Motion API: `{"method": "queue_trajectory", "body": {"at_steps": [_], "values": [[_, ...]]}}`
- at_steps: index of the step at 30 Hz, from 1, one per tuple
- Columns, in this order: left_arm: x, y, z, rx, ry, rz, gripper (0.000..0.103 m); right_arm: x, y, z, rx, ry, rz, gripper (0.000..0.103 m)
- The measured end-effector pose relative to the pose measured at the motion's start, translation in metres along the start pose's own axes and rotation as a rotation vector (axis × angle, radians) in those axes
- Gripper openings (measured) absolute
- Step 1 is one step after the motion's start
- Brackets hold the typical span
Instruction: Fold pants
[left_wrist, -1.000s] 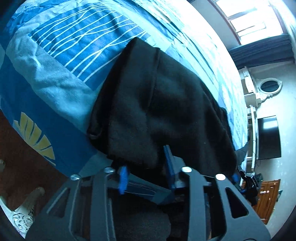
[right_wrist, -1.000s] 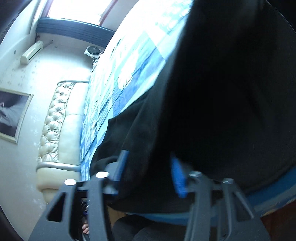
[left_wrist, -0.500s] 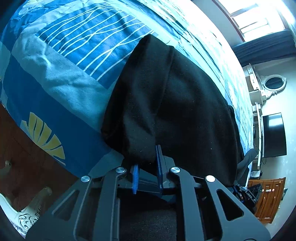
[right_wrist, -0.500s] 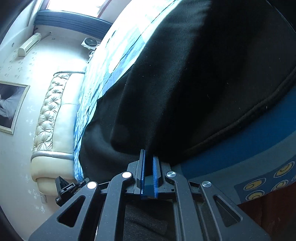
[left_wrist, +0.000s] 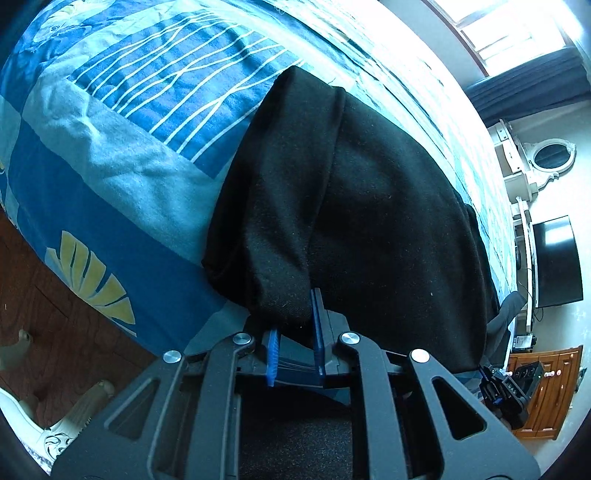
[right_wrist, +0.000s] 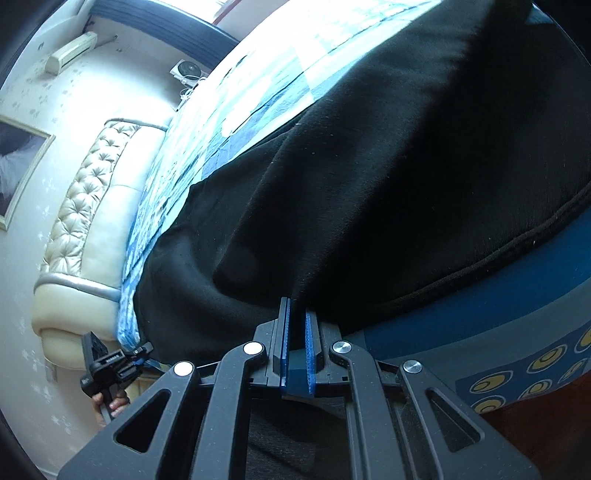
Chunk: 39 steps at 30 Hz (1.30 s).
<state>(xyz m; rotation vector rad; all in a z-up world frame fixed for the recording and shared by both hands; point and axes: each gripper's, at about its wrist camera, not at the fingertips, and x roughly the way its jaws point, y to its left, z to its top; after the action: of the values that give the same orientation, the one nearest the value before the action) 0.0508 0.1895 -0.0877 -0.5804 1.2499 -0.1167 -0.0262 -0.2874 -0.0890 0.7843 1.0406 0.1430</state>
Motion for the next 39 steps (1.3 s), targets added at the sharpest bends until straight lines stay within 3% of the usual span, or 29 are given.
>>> {"method": "queue_trajectory", "body": {"at_steps": [5,7,13,15,18,20,24,30,39], "values": [[-0.003,-0.009,-0.003,0.041,-0.017,0.029,0.016,-0.002,0.009,-0.002,-0.065,-0.021,-0.055,0.009],[-0.005,-0.016,-0.006,0.078,-0.035,0.055,0.017,-0.005,0.012,-0.003,-0.084,-0.031,-0.069,0.014],[-0.016,-0.047,-0.023,0.225,-0.1,0.179,0.042,-0.021,0.015,-0.005,-0.17,-0.086,-0.16,0.022],[-0.022,-0.06,-0.032,0.274,-0.135,0.217,0.049,-0.031,0.012,-0.005,-0.196,-0.124,-0.197,0.033],[-0.029,-0.081,-0.042,0.334,-0.185,0.246,0.06,-0.041,0.007,-0.001,-0.226,-0.163,-0.238,0.033],[-0.032,-0.097,-0.046,0.361,-0.217,0.248,0.061,-0.048,0.002,0.003,-0.233,-0.192,-0.251,0.033],[-0.028,-0.128,-0.049,0.398,-0.235,0.225,0.068,-0.067,-0.013,0.027,-0.205,-0.261,-0.263,0.049],[-0.004,-0.156,-0.048,0.42,-0.201,0.219,0.069,-0.096,-0.026,0.081,-0.22,-0.412,-0.381,0.05],[0.025,-0.165,-0.043,0.385,-0.169,0.238,0.069,-0.11,-0.064,0.16,-0.128,-0.517,-0.493,0.058]]}}
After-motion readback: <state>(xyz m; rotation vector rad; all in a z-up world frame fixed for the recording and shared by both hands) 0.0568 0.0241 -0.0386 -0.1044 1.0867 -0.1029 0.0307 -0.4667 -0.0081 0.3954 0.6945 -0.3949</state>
